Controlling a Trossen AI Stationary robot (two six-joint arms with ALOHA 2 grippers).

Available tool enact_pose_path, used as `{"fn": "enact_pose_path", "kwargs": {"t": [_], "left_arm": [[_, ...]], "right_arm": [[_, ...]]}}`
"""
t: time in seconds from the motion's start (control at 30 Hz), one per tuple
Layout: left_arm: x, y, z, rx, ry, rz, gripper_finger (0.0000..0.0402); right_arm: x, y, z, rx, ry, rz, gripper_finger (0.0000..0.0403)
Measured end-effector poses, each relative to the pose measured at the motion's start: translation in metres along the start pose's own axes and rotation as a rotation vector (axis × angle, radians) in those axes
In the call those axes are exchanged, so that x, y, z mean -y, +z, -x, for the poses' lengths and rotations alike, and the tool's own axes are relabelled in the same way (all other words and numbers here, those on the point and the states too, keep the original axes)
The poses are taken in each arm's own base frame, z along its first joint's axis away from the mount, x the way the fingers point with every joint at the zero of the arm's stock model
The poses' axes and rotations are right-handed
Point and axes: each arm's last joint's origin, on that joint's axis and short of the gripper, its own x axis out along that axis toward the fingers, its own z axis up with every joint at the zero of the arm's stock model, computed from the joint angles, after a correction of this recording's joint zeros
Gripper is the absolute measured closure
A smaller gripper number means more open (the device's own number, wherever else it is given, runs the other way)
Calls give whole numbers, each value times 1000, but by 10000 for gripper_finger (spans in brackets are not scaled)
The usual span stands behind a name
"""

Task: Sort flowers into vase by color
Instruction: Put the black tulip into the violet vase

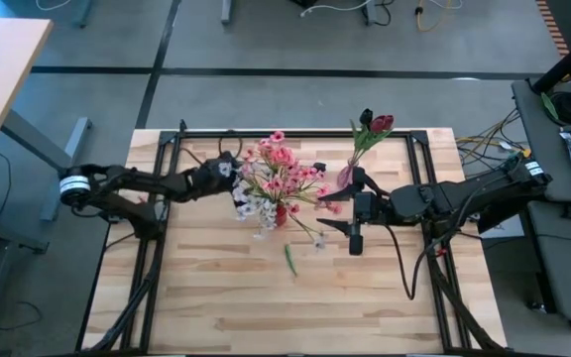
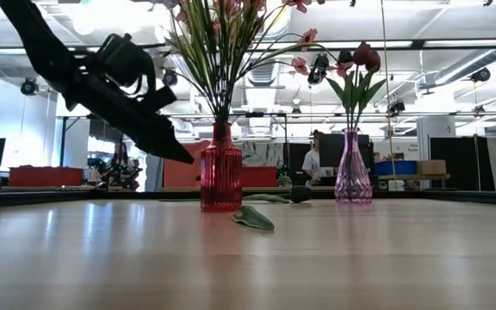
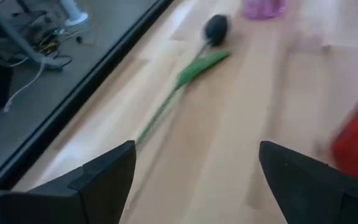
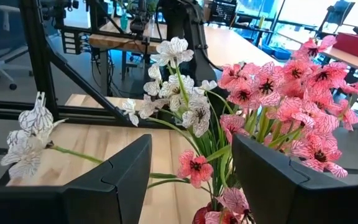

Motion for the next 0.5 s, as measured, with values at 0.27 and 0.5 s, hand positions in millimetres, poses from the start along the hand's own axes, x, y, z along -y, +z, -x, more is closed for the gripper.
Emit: {"fn": "enact_pose_path", "kwargs": {"t": [0.27,0.5], "left_arm": [[-37,-13,-2,-45,100,62,79],[-70,7,-7,40,3,41,79]], "right_arm": [[0,-1,0,-8,0,24,188],[0,-1,0,-5,-1,46,188]]}}
